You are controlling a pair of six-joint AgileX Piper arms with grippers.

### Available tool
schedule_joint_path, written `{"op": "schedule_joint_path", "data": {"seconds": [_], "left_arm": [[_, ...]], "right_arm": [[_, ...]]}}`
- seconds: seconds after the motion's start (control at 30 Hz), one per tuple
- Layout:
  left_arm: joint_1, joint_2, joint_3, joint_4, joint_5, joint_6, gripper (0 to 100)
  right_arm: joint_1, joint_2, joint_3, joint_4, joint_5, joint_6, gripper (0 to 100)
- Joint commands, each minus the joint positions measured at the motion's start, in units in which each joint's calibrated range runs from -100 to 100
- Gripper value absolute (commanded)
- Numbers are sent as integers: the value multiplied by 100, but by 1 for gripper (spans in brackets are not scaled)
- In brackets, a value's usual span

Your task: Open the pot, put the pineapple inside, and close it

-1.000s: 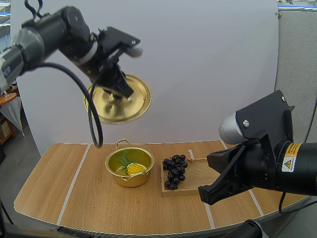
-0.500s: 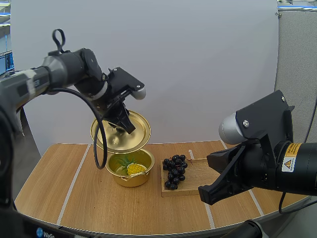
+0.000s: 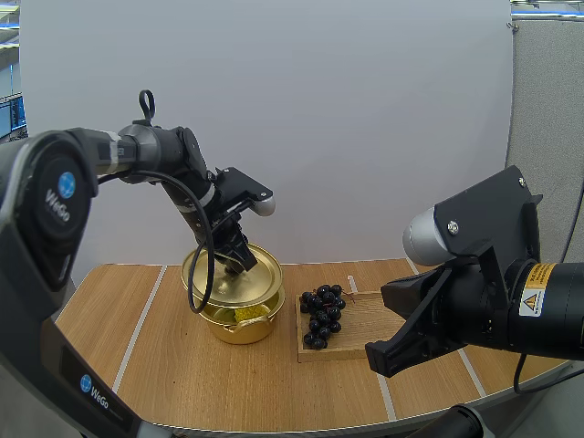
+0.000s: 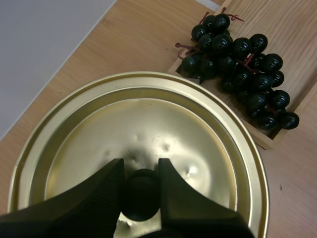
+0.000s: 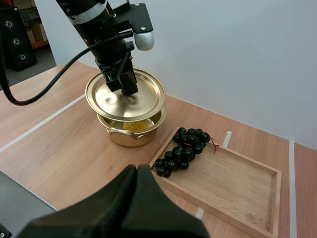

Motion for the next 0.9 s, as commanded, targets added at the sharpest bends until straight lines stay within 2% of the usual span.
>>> {"op": "schedule_joint_path", "data": {"seconds": [0.0,0.13,0.37,0.87], "left_arm": [[167,182,15,-814,-94,561,0],[321,284,15,-1036,-94,821,0],[323,336,15,-927,-179,829,0],[323,937,15,-1108,-637,867,0]], "right_arm": [[-23,-46,18,-75,0,18,0],[-23,-46,18,-75,0,18,0],[-23,-46,18,-75,0,18,0],[-23,-46,18,-75,0,18,0]]}}
